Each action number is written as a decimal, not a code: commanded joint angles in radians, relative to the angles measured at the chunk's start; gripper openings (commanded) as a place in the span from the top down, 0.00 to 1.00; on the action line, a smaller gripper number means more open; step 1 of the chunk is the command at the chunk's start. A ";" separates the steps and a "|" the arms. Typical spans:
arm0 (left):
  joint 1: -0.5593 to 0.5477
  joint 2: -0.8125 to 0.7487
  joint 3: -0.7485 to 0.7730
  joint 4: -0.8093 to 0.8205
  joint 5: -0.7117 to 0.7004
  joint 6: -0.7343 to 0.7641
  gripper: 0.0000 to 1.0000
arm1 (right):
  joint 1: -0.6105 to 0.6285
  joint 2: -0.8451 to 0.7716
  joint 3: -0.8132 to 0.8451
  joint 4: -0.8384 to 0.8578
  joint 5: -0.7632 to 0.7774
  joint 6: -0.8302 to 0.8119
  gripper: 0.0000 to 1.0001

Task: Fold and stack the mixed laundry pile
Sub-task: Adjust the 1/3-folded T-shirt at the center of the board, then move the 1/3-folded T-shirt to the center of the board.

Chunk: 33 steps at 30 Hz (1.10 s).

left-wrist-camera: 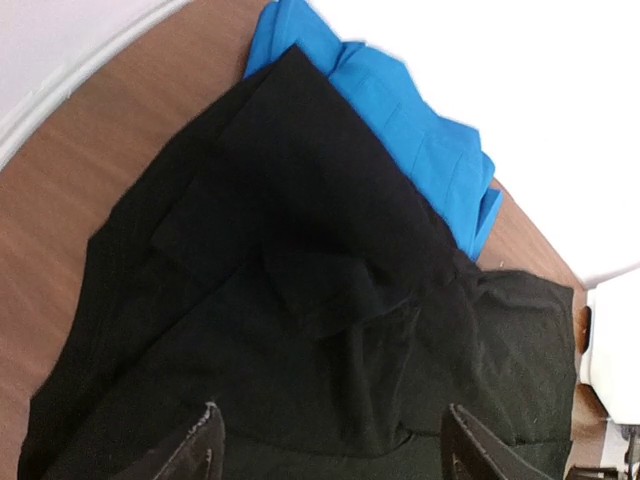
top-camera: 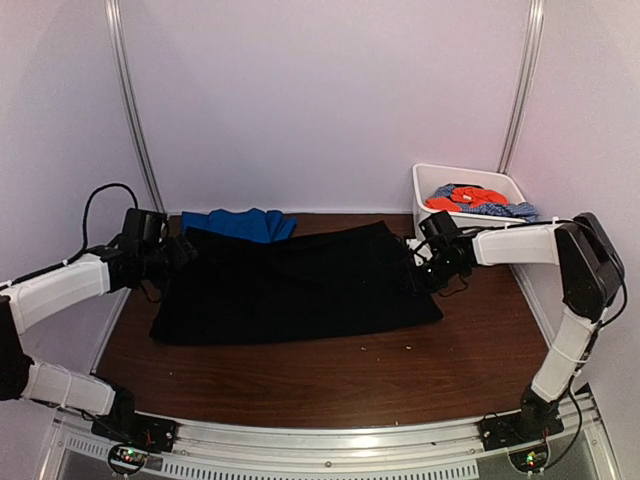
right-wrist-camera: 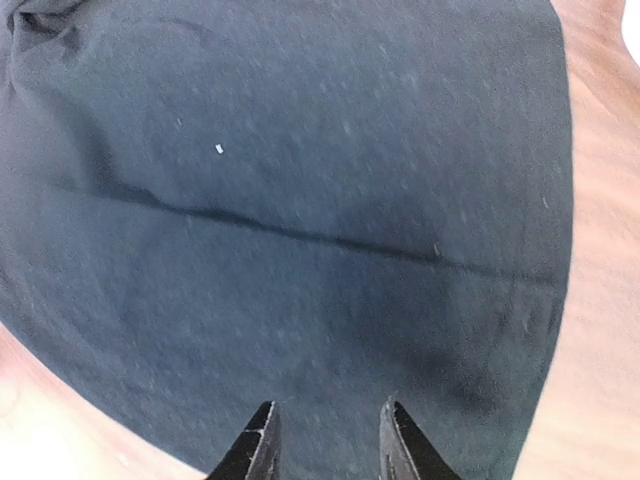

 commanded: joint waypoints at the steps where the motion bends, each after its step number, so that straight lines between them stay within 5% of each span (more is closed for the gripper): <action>1: 0.005 -0.005 -0.129 -0.070 0.100 -0.043 0.27 | -0.001 0.059 0.025 0.032 -0.067 -0.011 0.65; 7: 0.003 0.078 -0.261 -0.008 0.194 -0.112 0.36 | 0.003 0.105 -0.022 0.038 -0.049 0.007 0.66; 11: 0.000 0.090 -0.280 -0.124 0.190 -0.149 0.45 | 0.009 0.063 -0.121 0.038 -0.047 0.044 0.67; 23: -0.022 -0.177 -0.374 -0.418 0.208 -0.164 0.55 | 0.156 -0.229 -0.486 0.031 -0.083 0.276 0.69; 29: -0.034 -0.213 -0.360 -0.436 0.243 -0.056 0.56 | 0.257 -0.348 -0.565 0.016 -0.120 0.404 0.70; 33: -0.040 -0.216 -0.260 -0.394 0.219 0.037 0.55 | 0.254 -0.403 -0.478 -0.048 -0.026 0.350 0.68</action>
